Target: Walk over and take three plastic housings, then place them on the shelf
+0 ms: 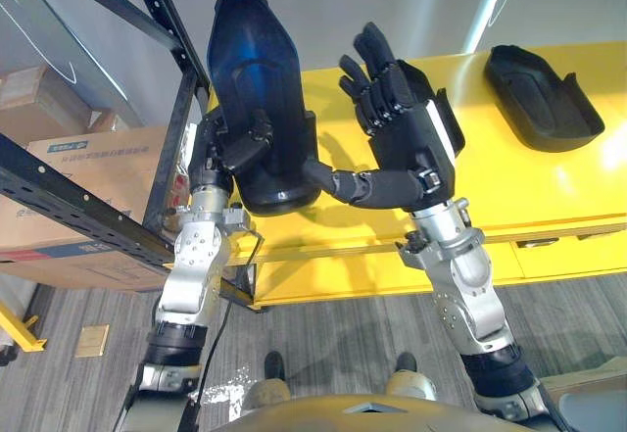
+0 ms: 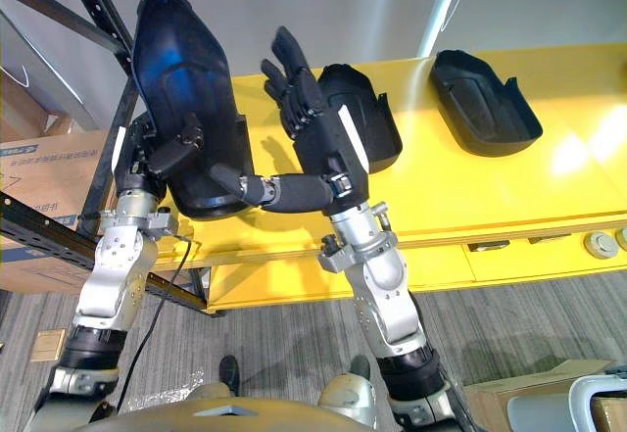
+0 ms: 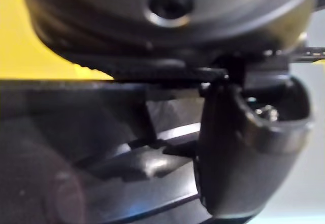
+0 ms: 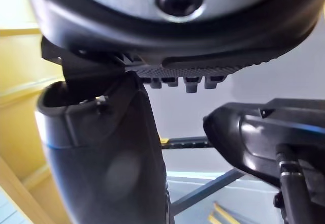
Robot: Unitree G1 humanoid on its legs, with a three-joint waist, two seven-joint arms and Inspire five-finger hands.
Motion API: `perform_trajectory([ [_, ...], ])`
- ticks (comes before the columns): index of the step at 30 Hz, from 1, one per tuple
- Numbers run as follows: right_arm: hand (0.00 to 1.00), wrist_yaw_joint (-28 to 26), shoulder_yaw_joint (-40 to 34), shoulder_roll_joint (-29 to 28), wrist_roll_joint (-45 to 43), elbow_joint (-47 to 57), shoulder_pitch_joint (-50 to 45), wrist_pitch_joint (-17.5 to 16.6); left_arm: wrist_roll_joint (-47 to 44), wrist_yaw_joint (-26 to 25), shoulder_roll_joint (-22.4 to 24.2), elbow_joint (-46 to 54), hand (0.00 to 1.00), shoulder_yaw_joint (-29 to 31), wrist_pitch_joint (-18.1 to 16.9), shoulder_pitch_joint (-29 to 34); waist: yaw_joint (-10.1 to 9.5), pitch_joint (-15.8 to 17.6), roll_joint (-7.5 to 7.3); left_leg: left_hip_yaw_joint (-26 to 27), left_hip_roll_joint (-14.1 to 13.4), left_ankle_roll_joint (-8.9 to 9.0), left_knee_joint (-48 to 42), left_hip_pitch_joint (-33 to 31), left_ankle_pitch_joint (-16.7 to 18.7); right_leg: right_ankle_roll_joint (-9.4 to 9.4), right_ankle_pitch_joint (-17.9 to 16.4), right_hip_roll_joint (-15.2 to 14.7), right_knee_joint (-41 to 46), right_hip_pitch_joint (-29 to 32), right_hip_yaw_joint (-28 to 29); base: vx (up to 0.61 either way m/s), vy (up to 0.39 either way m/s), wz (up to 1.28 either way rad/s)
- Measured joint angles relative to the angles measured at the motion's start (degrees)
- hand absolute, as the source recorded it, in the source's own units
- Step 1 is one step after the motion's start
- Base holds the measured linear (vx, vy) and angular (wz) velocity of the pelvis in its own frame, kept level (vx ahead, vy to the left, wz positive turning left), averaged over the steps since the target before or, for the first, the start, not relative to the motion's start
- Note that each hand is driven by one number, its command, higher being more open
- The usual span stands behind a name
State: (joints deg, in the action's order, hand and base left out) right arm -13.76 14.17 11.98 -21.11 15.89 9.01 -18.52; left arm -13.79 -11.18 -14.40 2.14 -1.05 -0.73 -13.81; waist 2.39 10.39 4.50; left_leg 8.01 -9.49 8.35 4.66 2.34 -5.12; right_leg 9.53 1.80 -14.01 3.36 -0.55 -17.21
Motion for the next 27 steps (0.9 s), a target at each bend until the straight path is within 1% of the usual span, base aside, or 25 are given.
perform_trajectory([
  [3, 1.00, -0.20, 0.10, 0.16, -0.02, 0.00, 1.48, 0.80, 0.20, -0.46, -1.33, -2.73, 0.00, 0.30, 1.20, -2.86, 0.19, 1.59, 0.39, -0.10, -0.04, -0.17, 0.00, -0.84, -0.41, -0.17, -0.11, -0.01, 0.68, 1.07, 0.05, -0.02, -0.002, 0.02],
  [6, 1.00, -0.40, 0.18, 0.15, -0.02, 0.00, 1.70, 1.54, 0.20, -1.26, -1.46, -4.53, 0.00, 0.74, 2.60, -5.19, 0.29, 2.31, 0.31, -0.11, -0.06, -0.36, 0.02, -1.86, -0.88, -0.19, -0.11, -0.02, 1.33, 2.45, 0.21, -0.01, -0.002, 0.02],
  [8, 1.00, -0.45, 0.96, 0.21, -0.06, 0.00, 2.94, 2.87, 0.54, -1.63, -1.57, -6.86, 0.00, 1.97, 3.57, -7.73, 0.82, 3.72, 0.15, -0.07, -0.11, -0.37, 0.02, -1.84, -1.12, -0.23, -0.13, -0.02, 1.60, 2.55, 0.25, 0.00, 0.000, 0.00],
  [11, 1.00, -0.75, 2.06, 0.20, -0.10, 0.01, 3.38, 3.10, 0.78, -2.59, -1.92, -8.67, 0.00, 2.22, 4.70, -9.48, 0.92, 4.58, 0.13, 0.15, -0.12, -0.40, 0.02, -1.95, -1.15, -0.29, -0.18, -0.02, 1.79, 2.99, 0.43, -0.02, -0.001, -0.05],
  [14, 1.00, -0.91, 2.67, 0.15, -0.11, 0.02, 3.40, 3.57, 0.65, -2.97, -1.93, -10.52, 0.00, 2.66, 4.91, -10.76, 0.78, 5.04, 0.04, 0.84, -0.13, -0.55, 0.02, -2.76, -1.27, -0.37, -0.22, -0.02, 2.47, 4.59, 1.55, -0.01, 0.001, -0.08],
  [15, 1.00, -0.89, 2.86, 0.15, -0.11, 0.02, 3.58, 3.89, 0.68, -3.34, -2.04, -11.19, 1.00, 2.78, 5.23, -11.56, 0.82, 5.45, -0.11, 0.95, -0.13, -0.61, 0.02, -2.92, -1.36, -0.37, -0.21, -0.02, 2.64, 4.93, 1.72, -0.01, -0.002, -0.06],
  [20, 1.00, -0.78, 3.96, 0.10, -0.11, 0.20, 4.17, 4.31, 1.03, -4.21, -2.09, -13.70, 1.00, 3.10, 7.24, -14.55, 0.90, 7.06, -0.38, 1.38, -0.13, -0.64, 0.02, -2.94, -1.43, -0.41, -0.24, -0.04, 3.22, 5.56, 2.14, -0.01, -0.005, -0.04],
  [27, 1.00, 0.58, 4.54, -0.05, -0.10, 0.99, 4.19, 4.58, 5.72, -5.36, -2.12, -15.90, 1.00, 2.83, 8.16, -15.99, 1.06, 7.24, -0.47, 1.49, -0.14, -0.64, 0.01, -2.83, -1.43, -0.51, -0.30, -0.04, 3.38, 5.60, 2.21, 0.00, 0.000, 0.00],
])
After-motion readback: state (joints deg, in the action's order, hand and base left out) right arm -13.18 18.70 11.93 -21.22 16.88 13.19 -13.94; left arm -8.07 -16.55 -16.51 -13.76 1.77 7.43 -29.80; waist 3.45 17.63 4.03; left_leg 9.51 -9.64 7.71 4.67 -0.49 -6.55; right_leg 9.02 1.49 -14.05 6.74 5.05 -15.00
